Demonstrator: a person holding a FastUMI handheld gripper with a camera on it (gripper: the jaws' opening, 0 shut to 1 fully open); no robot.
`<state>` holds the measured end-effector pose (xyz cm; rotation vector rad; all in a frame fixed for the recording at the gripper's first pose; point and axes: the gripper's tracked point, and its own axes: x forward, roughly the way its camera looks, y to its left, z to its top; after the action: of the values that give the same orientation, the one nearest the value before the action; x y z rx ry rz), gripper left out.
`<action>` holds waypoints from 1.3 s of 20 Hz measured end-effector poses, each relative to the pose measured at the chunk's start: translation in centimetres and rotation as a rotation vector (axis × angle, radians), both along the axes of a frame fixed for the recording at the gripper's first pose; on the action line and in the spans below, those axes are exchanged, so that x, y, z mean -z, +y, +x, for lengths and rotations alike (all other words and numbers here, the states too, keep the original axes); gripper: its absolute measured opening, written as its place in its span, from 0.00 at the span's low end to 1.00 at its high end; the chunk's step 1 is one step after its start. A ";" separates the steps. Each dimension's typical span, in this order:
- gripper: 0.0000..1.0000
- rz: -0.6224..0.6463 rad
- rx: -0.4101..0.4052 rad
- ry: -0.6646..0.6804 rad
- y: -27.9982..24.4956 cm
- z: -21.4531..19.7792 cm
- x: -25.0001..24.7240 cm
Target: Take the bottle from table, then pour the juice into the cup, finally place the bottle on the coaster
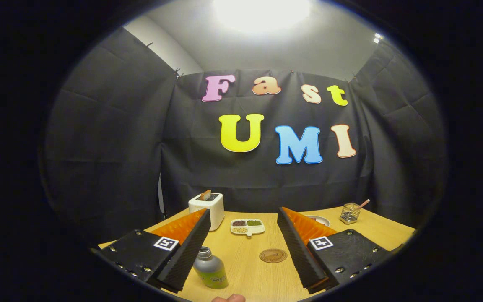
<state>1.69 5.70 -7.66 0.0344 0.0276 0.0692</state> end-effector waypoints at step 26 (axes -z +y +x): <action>0.98 0.050 -0.039 0.298 6.9 2.7 14.8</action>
<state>4.39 12.65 -22.50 0.0943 0.3249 0.1033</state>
